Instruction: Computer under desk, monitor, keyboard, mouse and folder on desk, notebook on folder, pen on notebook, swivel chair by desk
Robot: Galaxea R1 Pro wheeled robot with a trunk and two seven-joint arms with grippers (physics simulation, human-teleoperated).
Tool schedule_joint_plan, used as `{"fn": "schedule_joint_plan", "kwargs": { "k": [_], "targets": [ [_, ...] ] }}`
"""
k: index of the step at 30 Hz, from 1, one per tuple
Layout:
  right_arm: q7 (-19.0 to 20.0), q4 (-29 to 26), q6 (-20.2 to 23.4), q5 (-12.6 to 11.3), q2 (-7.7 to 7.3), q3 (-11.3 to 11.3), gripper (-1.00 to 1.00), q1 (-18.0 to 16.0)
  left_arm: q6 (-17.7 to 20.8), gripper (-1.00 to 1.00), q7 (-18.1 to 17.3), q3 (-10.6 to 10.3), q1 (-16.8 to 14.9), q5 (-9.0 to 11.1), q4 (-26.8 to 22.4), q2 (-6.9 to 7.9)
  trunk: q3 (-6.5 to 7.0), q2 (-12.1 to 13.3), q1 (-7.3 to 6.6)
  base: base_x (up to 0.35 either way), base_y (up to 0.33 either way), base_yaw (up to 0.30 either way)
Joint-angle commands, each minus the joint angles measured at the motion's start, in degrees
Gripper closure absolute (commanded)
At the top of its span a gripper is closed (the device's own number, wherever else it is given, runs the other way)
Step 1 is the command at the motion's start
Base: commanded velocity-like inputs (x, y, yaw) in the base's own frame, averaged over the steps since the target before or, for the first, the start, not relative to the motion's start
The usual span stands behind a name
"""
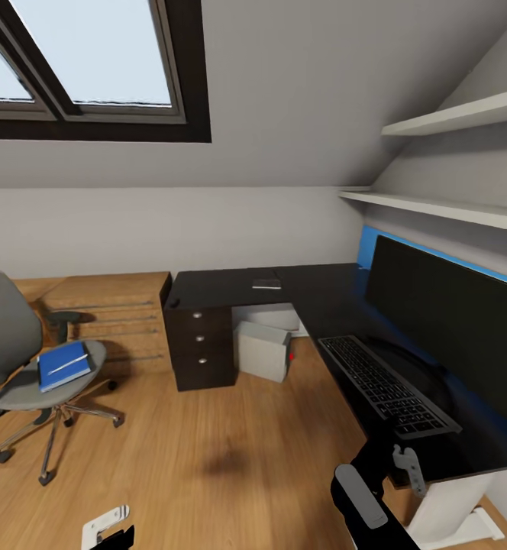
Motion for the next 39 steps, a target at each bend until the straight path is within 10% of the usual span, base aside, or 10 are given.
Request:
{"fn": "schedule_joint_plan", "kwargs": {
  "k": [1,39],
  "targets": [
    [-0.51,-0.05,-0.22,0.24,-0.03,0.16,1.00,-0.04,0.36,-1.00,0.09,0.11,-0.02,0.40,-0.12,-0.05,-0.07,-0.05,0.03,0.237,0.036,0.000],
    [-0.60,0.04,-0.22,0.42,-0.12,0.07,1.00,-0.04,0.36,-1.00,0.18,0.05,-0.02,0.40,0.69,-0.05,-0.07,-0.05,0.03,0.035,-0.014,0.000]
  ]
}}
